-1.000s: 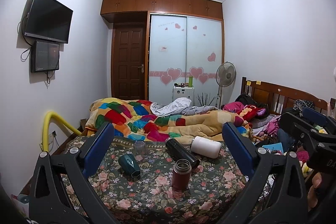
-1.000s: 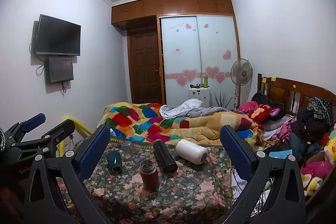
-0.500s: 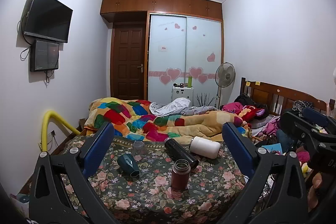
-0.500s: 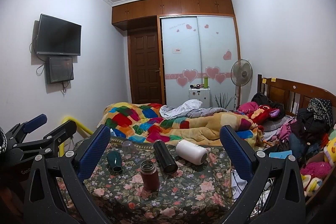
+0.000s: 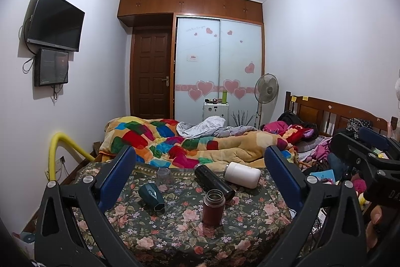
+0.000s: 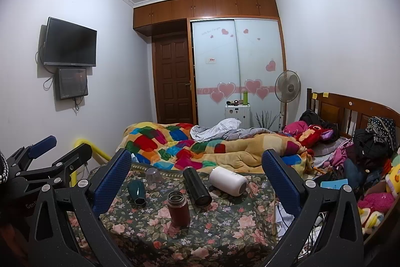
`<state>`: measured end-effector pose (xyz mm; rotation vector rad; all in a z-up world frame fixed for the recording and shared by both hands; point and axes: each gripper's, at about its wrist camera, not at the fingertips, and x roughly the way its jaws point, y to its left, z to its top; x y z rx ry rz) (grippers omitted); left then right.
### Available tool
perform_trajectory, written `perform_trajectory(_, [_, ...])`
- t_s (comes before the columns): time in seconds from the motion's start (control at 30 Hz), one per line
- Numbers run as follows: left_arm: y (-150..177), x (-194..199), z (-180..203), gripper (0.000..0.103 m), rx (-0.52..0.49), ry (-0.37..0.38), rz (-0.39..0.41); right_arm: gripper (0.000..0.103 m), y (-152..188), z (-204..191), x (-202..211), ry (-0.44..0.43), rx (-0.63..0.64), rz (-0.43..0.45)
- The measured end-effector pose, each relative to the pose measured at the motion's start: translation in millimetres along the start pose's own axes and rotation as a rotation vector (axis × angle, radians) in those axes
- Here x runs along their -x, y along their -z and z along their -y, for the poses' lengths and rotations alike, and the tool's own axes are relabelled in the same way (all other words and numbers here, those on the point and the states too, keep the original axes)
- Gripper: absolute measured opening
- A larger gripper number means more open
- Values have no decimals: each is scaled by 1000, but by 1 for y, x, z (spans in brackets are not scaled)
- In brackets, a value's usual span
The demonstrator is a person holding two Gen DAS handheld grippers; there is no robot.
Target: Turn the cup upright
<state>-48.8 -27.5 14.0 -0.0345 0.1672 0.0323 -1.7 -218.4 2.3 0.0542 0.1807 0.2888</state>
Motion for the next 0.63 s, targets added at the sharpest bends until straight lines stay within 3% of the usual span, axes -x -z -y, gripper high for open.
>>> perform_trajectory(0.63, [3,-2,1,103,-20,13,-3,103,1,-1,-2,4,-2,-11])
